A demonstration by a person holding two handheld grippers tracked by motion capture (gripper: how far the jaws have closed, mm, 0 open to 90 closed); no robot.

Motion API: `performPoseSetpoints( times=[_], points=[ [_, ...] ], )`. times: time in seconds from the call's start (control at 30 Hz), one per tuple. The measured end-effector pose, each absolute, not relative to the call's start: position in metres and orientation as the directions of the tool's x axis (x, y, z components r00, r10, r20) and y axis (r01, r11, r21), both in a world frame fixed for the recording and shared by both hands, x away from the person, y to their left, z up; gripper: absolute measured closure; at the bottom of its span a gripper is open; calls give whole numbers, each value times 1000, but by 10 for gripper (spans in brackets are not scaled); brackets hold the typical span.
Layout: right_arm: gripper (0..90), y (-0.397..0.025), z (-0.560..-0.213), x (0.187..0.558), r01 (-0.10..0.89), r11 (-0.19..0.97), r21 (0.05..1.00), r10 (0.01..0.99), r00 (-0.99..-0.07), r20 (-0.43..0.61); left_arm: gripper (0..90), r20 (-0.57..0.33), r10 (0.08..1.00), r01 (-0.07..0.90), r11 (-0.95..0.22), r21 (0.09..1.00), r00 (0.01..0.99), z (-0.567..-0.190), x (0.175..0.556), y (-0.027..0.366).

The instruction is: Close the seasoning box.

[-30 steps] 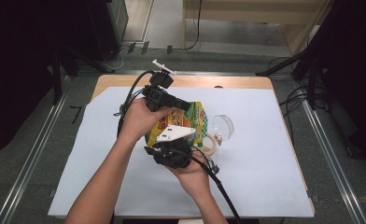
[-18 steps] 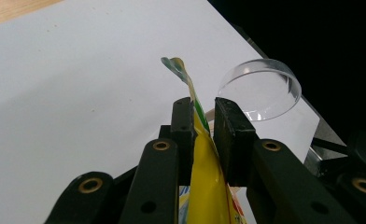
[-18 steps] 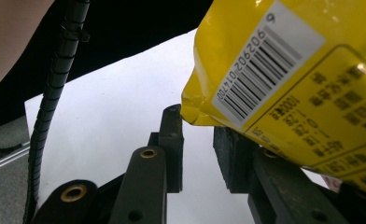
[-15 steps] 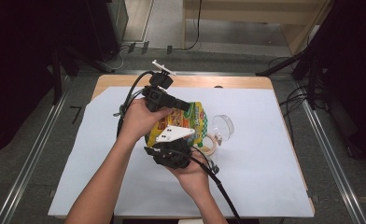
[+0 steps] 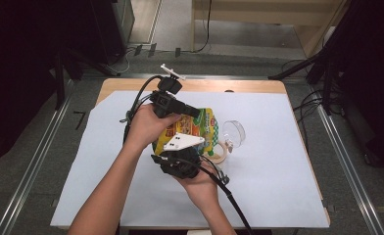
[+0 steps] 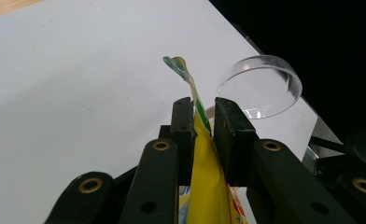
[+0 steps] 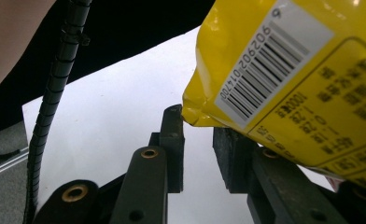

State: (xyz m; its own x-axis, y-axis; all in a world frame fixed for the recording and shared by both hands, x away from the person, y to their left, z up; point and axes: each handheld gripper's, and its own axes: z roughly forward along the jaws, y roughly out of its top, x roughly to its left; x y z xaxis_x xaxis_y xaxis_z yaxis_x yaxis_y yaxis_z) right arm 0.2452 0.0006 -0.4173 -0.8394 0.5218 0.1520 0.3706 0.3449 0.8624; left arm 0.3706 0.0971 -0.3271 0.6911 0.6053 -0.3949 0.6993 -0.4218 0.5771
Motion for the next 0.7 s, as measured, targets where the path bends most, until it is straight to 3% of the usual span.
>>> performPoseSetpoints(
  times=[0.7],
  points=[
    [754,2,-417,244,377,322,869,522,-836,170,786,-398,604,703,-435,562,691,-325,371,96]
  ],
)
